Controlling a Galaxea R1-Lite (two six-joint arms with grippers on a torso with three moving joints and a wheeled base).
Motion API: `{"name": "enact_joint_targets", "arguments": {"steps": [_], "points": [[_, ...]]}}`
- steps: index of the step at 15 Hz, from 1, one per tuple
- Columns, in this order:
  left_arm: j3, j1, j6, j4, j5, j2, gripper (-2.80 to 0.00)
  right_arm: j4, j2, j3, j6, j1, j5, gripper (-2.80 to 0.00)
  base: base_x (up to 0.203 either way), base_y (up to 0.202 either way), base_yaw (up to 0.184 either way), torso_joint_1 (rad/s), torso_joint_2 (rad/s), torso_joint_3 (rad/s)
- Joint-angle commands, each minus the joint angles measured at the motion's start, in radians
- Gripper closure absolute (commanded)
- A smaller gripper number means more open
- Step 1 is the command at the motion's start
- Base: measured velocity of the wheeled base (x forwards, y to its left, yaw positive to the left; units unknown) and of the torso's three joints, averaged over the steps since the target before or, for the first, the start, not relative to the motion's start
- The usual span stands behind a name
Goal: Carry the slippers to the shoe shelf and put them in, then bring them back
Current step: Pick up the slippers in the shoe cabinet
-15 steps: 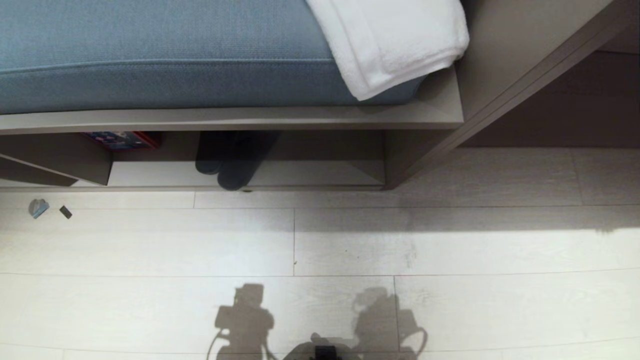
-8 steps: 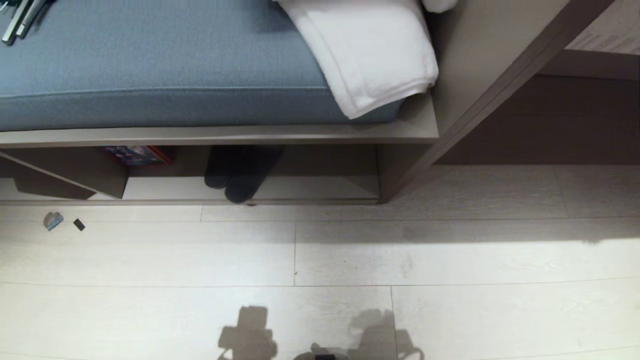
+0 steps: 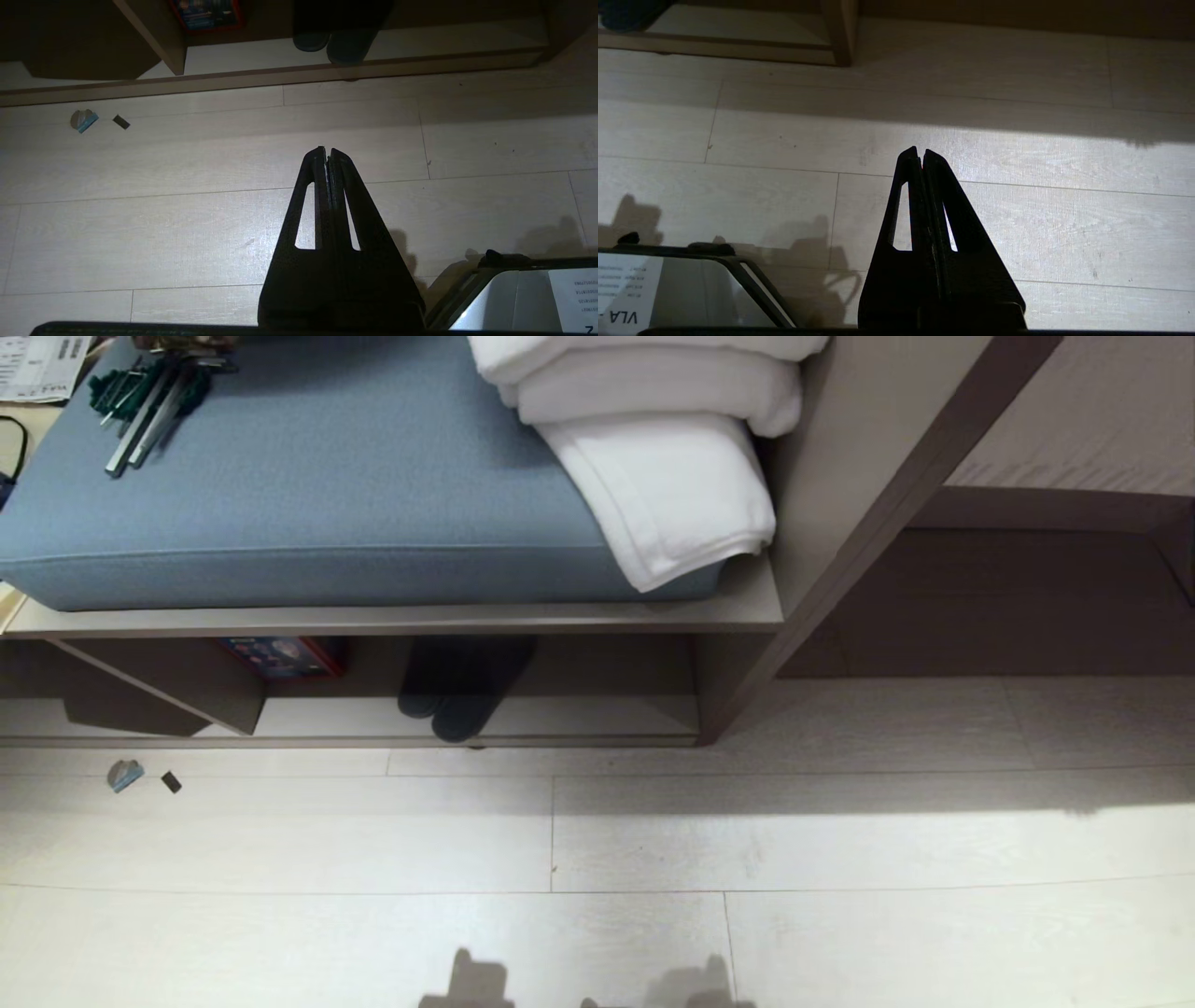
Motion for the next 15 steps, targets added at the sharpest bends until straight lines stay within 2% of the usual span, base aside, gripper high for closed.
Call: {"name": "enact_joint_targets", "arguments": {"steps": [1,15], "points": [[0.008,0.000,0.000,-0.001,0.000,0.002,0.00,0.000,0.000,0.000,0.001,0.000,0.000,0.00,0.000,0.000,0.000,0.004,0.01,0.203],[0.008,0.000,0.001,-0.001,0.000,0.002,0.00,0.000,0.000,0.000,0.001,0.000,0.000,0.00,0.000,0.000,0.000,0.002,0.00,0.203]]}}
